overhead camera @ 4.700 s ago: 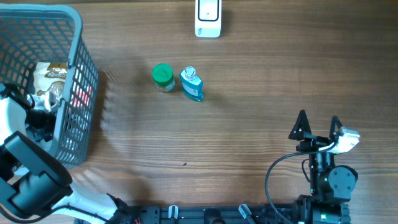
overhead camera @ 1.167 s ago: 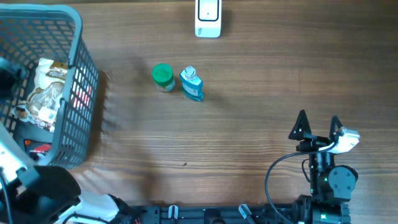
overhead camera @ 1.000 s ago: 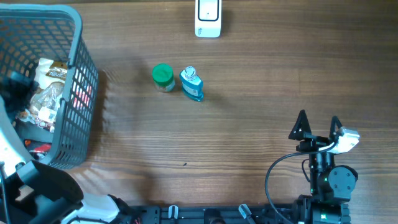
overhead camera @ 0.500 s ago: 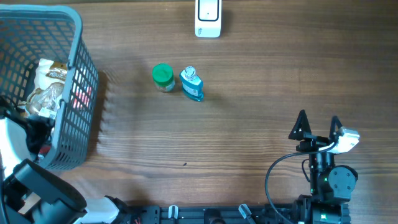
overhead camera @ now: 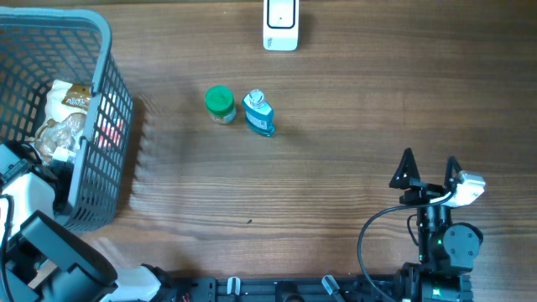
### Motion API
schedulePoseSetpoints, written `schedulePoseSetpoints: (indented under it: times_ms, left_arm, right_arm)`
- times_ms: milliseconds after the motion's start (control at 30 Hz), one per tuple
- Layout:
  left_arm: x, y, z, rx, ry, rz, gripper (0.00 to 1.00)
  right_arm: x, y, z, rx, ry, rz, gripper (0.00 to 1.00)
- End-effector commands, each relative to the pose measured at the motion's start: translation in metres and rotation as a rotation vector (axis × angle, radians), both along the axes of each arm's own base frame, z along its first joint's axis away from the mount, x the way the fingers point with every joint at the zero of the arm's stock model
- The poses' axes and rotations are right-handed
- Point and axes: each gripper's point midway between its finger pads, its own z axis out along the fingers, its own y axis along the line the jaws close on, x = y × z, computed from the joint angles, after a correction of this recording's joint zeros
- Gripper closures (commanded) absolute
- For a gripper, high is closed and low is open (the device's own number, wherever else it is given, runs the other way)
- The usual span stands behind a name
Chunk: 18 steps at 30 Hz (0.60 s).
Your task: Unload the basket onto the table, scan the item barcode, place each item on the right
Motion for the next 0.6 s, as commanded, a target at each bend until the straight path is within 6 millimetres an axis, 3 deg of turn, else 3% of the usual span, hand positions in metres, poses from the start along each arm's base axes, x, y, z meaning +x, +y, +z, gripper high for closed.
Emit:
schedulePoseSetpoints:
  times_ms: [0,33,67,100,133,167,367,567]
  left_arm:
    - [-0.007,-0.006,-0.005,-0.025,0.001,0.013,0.07]
    - [-0.005,-0.008,-0.006,-0.033,-0.007,0.010,0.12]
    - [-0.004,-0.010,-0.006,-0.044,-0.014,0.006,0.25]
    - [-0.002,-0.011,-0.006,-0.055,-0.024,0.001,0.55]
    - [-0.001,-0.012,-0.006,-0.061,-0.030,-0.001,0.67]
    - [0.000,-0.013,-0.006,-0.065,-0.037,-0.004,0.74]
    - [0.004,-0.016,-0.007,-0.083,-0.059,-0.013,0.96]
    - [0.013,-0.025,-0.006,-0.131,-0.105,-0.034,0.96]
  right_arm:
    - [0.000,0.003,0.002,-0.018,-0.008,0.014,0.00]
    - [0.000,0.003,0.002,-0.018,-0.008,0.014,0.00]
    - [0.000,0.003,0.002,-0.018,-0.008,0.014,0.00]
    - [0.000,0.003,0.002,-0.018,-0.008,0.014,0.00]
    - [0.000,0.003,0.002,-0.018,-0.008,0.014,0.00]
    - [0.000,0.003,0.002,-0.018,-0.008,0.014,0.00]
    - [0.000,0.003,0.002,-0.018,-0.008,0.014,0.00]
    - [0.000,0.003,0.002,-0.018,-0.008,0.014,0.00]
